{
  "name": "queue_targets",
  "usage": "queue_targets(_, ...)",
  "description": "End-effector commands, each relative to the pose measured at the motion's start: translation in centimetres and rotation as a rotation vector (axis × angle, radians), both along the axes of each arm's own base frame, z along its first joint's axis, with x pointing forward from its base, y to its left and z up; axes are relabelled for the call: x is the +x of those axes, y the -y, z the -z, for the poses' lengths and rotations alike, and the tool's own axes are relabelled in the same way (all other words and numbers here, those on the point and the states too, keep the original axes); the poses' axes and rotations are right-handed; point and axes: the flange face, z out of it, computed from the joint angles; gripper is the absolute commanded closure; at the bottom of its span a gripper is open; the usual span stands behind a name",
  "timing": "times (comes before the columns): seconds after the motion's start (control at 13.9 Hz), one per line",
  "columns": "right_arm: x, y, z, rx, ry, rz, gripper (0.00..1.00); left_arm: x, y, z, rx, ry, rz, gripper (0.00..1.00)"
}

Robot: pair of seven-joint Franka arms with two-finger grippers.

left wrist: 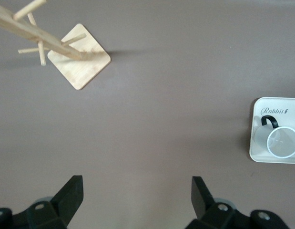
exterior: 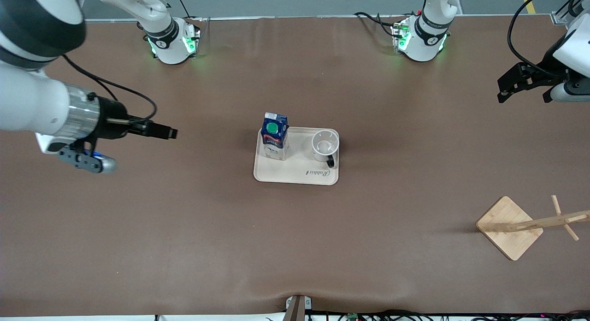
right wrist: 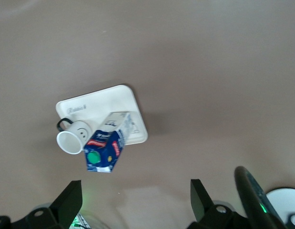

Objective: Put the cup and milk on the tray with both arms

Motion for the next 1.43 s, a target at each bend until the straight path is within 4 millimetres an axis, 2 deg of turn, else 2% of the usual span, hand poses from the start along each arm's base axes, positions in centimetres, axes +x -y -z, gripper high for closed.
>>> queue_targets(0.0, -1.4, 3.4, -4.3, -0.076, 0.067, 0.021, 0.00, -0.7, 0.5, -0.3, -0.018, 0.036, 0.040, 0.00)
queue_targets(0.07, -1.9, 4.2, -5.6, -0.148, 0.100, 0.026, 0.00, -0.9, 0.9, -0.3, -0.017, 0.044, 0.053, 0.00)
queue_targets(0.22, -2.6, 5.6, -6.7, -0.255, 0.133, 0.031, 0.00, -0.9, 1.1, 0.2, -0.018, 0.049, 0.064, 0.00)
queue_targets(0.29, -3.4, 6.2, -7.5, -0.284, 0.149, -0.047, 0.00, -0.9, 1.0, 0.1, -0.017, 0.052, 0.079, 0.00)
queue_targets(0.36, -4.2, 7.0, -8.1, -0.284, 0.165, -0.205, 0.00, -0.9, 0.8, 0.2, -0.015, 0.050, 0.088, 0.00)
queue_targets(0.43, -4.2, 8.1, -7.8, -0.266, 0.169, -0.334, 0.00, -0.8, 0.6, 0.2, -0.014, 0.050, 0.102, 0.00)
queue_targets(0.57, -4.6, 11.8, -7.3, -0.273, 0.148, -0.336, 0.00, -0.7, -0.6, 0.1, -0.009, 0.049, 0.126, 0.00)
queue_targets(0.65, -5.2, 12.8, -6.5, -0.264, 0.139, -0.377, 0.00, -0.8, -0.6, 0.1, -0.010, 0.045, 0.128, 0.00)
queue_targets(0.79, -6.5, 14.1, -5.7, -0.312, 0.168, -0.448, 0.00, -1.0, -0.5, -0.1, -0.016, 0.042, 0.114, 0.00)
queue_targets(0.93, -8.8, 15.5, -4.8, -0.325, 0.235, -0.426, 0.00, -1.3, -0.5, -0.3, -0.015, 0.040, 0.112, 0.00)
queue_targets(1.08, -10.5, 15.8, -3.5, -0.327, 0.277, -0.421, 0.00, -1.5, -0.5, -0.7, -0.015, 0.039, 0.112, 0.00)
queue_targets(1.29, -10.5, 19.0, -4.5, -0.325, 0.287, -0.350, 0.00, -1.7, -0.1, -1.2, -0.024, 0.043, 0.027, 0.00)
queue_targets(1.36, -10.4, 19.5, -5.0, -0.325, 0.298, -0.335, 0.00, -1.9, 0.2, -1.4, -0.031, 0.034, -0.006, 0.00)
